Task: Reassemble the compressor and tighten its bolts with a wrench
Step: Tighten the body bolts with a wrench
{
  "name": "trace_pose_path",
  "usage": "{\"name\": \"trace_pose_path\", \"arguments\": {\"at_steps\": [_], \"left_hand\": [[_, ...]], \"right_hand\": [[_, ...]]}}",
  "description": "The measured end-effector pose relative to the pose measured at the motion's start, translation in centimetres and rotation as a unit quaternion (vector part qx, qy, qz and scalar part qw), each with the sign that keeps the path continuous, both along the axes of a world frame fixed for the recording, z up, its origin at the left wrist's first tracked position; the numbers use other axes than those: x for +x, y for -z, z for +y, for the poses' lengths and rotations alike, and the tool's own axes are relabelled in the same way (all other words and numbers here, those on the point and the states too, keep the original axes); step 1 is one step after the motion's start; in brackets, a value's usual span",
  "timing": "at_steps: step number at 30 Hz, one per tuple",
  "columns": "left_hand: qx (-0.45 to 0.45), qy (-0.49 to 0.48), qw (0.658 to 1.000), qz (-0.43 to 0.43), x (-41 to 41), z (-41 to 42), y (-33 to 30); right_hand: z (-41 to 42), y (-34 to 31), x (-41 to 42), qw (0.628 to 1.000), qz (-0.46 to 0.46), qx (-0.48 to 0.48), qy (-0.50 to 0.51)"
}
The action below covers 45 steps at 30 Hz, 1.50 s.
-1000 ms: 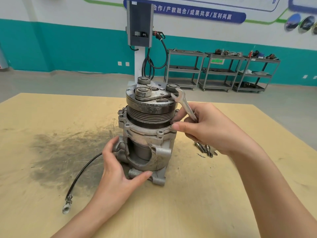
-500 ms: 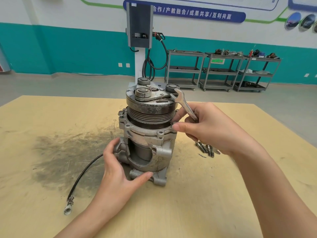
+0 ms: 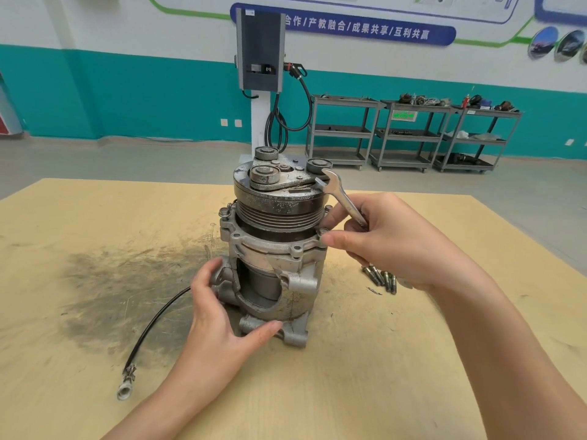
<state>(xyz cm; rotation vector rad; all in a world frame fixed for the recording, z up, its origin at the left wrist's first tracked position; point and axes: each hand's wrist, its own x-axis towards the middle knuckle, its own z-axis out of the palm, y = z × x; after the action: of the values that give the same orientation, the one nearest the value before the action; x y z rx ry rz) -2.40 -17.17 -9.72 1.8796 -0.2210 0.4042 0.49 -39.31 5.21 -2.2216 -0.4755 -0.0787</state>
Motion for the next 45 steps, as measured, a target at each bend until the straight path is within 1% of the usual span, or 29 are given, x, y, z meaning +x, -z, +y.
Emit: {"name": "trace_pose_path", "arguments": {"at_steps": [2,8,11,18,20,22,25,27,30,33,38,43,45], "left_hand": [[0.003,-0.003,1.0,-0.002,0.0,0.1,0.1],[0.011,0.0,1.0,-0.012,0.1,0.1,0.1],[0.006,-0.001,1.0,0.0,0.0,0.1,0.0],[0.005,0.003,1.0,0.004,0.1,0.1,0.1],[0.008,0.007,1.0,0.004,0.1,0.1,0.1],[0.014,0.005,1.0,0.004,0.1,0.0,0.1],[0.014,0.001,1.0,0.0,0.1,0.0,0.2],[0.011,0.001,1.0,-0.002,0.1,0.1,0.2],[0.008,0.001,1.0,-0.003,0.2,0.1,0.3],[0.007,0.001,1.0,-0.004,0.2,0.1,0.3],[0.006,-0.003,1.0,-0.01,0.2,0.1,0.3],[0.011,-0.002,1.0,-0.004,0.2,0.1,0.2],[0.012,0.0,1.0,-0.001,0.1,0.1,0.1]], "right_hand": [[0.4,0.2,0.1,1.0,-0.015,-0.001,0.013],[0.9,0.4,0.0,0.995,-0.068,-0.049,0.05],[0.6,-0.1,-0.2,0.996,-0.057,-0.033,0.055],[0.3,0.0,0.0,0.999,0.014,0.041,0.006],[0.6,0.3,0.1,0.998,0.008,0.057,0.009],[1.1,0.6,0.2,0.999,-0.02,0.046,0.017],[1.4,0.8,0.2,0.998,-0.058,0.003,0.035],[1.0,0.6,0.2,0.998,-0.043,0.012,0.034],[0.1,0.0,0.2,0.999,0.023,0.04,-0.004],[-0.3,0.1,0.3,0.997,0.045,0.058,-0.022],[0.0,0.4,0.4,0.996,0.039,0.078,-0.004],[0.3,0.4,0.4,0.998,0.007,0.06,0.004],[0.2,0.3,0.5,0.998,0.015,0.054,0.001]]}}
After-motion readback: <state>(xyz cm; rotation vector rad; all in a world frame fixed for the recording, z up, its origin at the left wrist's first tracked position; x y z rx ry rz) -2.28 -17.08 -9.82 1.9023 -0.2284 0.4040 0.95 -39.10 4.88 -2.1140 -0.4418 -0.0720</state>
